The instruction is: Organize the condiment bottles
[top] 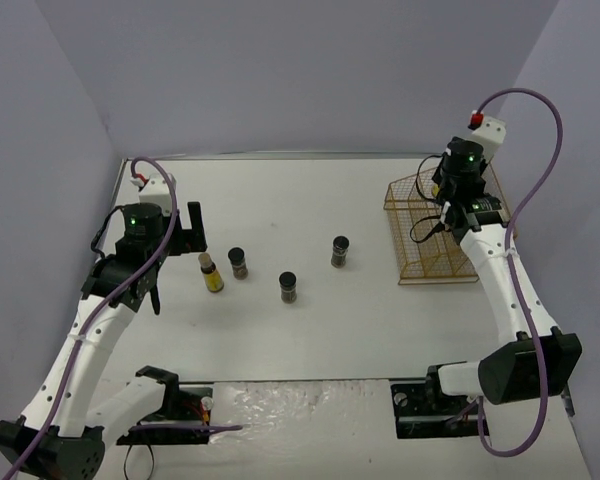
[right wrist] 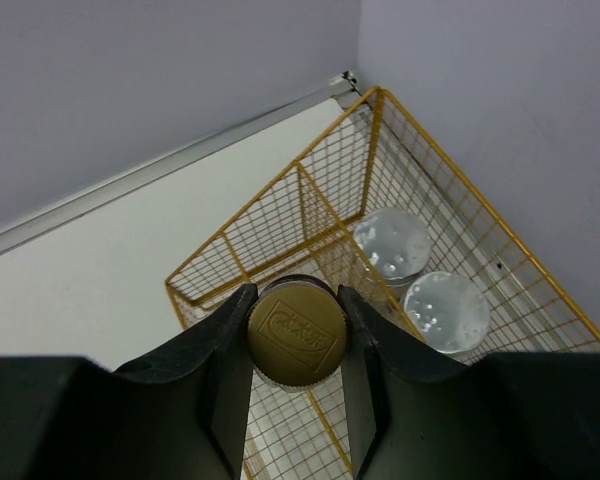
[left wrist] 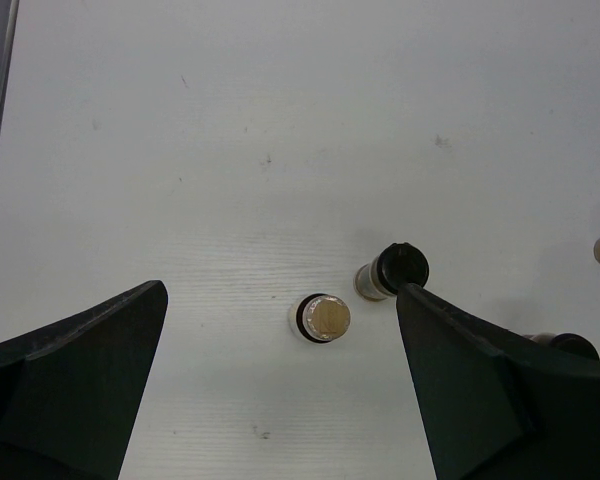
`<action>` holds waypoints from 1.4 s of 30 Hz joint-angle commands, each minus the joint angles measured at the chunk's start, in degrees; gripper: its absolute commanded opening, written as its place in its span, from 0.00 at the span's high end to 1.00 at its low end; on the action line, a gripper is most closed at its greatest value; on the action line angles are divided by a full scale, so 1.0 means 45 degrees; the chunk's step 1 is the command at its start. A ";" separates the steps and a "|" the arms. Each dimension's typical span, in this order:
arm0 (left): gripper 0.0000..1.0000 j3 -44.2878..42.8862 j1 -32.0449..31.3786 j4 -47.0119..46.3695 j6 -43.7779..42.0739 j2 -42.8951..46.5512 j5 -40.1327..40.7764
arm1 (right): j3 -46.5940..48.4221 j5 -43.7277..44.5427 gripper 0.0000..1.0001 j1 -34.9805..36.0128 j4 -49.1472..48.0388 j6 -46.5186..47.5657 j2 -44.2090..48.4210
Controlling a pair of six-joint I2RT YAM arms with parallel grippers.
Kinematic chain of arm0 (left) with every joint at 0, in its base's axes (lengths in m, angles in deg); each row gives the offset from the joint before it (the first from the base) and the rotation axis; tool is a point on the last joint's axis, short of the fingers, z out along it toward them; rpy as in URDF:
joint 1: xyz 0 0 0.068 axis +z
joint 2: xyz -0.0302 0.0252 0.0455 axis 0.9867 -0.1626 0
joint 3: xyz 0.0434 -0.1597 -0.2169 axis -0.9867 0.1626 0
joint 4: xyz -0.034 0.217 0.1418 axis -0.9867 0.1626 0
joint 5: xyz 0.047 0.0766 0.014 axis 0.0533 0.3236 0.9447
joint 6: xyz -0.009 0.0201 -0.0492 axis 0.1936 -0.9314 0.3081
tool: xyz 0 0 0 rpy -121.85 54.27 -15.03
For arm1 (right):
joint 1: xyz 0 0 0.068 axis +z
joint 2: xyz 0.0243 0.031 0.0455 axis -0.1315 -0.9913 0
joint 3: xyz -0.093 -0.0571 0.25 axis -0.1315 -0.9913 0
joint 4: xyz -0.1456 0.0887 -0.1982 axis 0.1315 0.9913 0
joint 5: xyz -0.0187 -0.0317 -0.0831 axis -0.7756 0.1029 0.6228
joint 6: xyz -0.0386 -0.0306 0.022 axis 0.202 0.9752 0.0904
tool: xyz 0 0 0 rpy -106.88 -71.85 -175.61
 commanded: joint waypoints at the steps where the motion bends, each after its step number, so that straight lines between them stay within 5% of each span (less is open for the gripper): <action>1: 0.03 -0.0319 0.0068 -0.0809 0.0185 0.0081 -0.0044 | 0.0015 0.0801 1.00 -0.0341 -0.1257 -0.0708 -0.0172; 25: 0.03 -0.0319 0.0068 -0.0828 0.0190 0.0022 -0.0046 | -0.0969 0.0917 1.00 -0.0840 -0.2522 -0.2352 -0.3283; 28: 0.03 -0.0319 0.0068 -0.0828 0.0170 0.0022 -0.0044 | -0.1027 0.1019 0.94 -0.0822 -0.2546 -0.2536 -0.3520; 39: 0.03 -0.0299 0.0068 -0.0828 0.0190 0.0005 -0.0044 | -0.1184 0.0656 0.49 -0.0839 -0.2526 -0.2715 -0.3400; 42: 0.03 -0.0299 0.0068 -0.0828 0.0190 -0.0001 -0.0044 | -0.1145 0.0494 0.45 -0.0822 -0.2418 -0.2693 -0.3227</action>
